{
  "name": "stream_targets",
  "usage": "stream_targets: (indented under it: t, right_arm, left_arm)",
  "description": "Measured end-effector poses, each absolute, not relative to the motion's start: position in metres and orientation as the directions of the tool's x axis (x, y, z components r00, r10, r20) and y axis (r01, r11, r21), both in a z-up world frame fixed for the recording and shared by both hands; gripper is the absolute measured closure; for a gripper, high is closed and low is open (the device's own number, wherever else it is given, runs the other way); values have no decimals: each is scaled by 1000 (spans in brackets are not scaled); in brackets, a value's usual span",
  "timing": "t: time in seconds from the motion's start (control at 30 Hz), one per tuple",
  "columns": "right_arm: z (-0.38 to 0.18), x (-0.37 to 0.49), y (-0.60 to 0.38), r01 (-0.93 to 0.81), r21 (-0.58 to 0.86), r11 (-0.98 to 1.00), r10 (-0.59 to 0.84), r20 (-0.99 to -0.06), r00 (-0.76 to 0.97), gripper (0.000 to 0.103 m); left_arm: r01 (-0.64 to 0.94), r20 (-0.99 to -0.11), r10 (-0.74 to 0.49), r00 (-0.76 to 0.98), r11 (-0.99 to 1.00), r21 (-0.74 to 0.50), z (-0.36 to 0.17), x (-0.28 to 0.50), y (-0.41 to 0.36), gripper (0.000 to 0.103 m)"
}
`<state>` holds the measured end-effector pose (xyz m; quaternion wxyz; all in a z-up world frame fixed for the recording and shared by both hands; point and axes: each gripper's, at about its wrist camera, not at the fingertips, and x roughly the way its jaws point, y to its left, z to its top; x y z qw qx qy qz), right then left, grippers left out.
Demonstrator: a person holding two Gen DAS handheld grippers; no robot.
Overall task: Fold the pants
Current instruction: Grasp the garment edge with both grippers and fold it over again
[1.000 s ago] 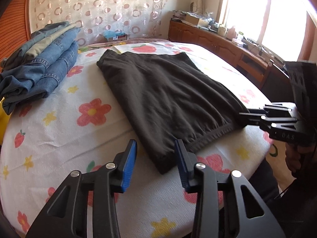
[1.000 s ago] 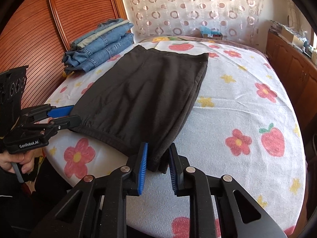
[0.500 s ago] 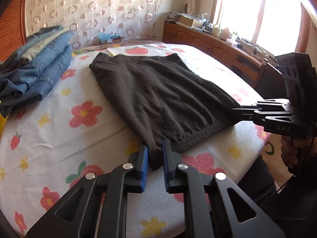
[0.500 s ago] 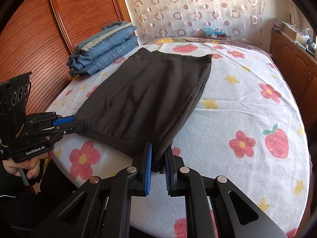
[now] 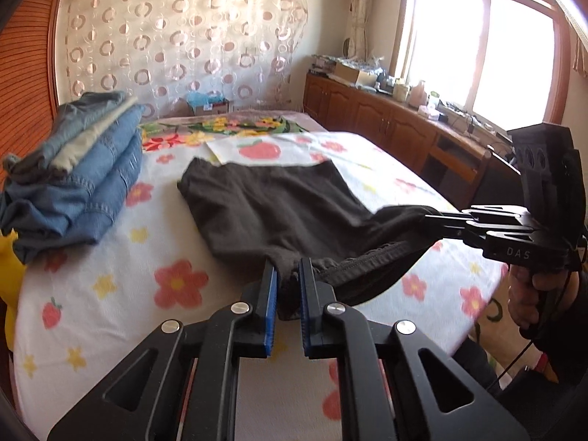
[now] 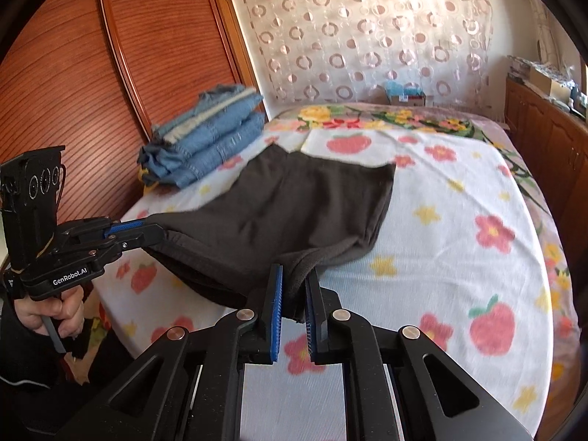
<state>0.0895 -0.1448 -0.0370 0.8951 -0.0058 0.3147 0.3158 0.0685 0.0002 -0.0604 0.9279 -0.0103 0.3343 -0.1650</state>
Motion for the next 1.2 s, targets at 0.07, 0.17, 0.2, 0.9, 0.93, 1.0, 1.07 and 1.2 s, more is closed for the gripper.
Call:
stream_targets:
  t: [0.07,0.17,0.2,0.9,0.93,1.0,1.07,1.2]
  right_arm:
    - [-36,95,-145,-567,195,801,565,-558,607,92]
    - [-35,105,-143,-561,205,802,569,-549,613,92]
    - [-35,109,-143,-559,206,803,568,-548,614,92]
    - [-34,222,-104,-555,177,813,542,-581,607,92]
    - [-36,226,-103,-553,181,813,541,-587,603,92]
    - [-40,234,-102,-549,183,816,535,-598,597,92]
    - [-44,238,-100,-543,177,821,525,-608,595,92]
    - [-45,244,-97,-544,164,823,515,-621,591,91]
  left_arm:
    - [297,-613,-314,725,946,-133,-57,78,1,91]
    - [297,-610,-314,728,946,-133,-52,94,3,91]
    - [297,-609,-314,728,946,-133,-51,99,3,91]
    - [270,-632,-279,723,956,-113,-49,220,17,91]
    - [268,-636,-275,721,957,-111,-51,226,17,91]
    - [262,-642,-268,718,959,-107,-54,235,18,91]
    - [251,-654,-252,714,963,-97,-58,243,19,91]
    - [256,-665,-257,701,961,-103,-66,250,18,91]
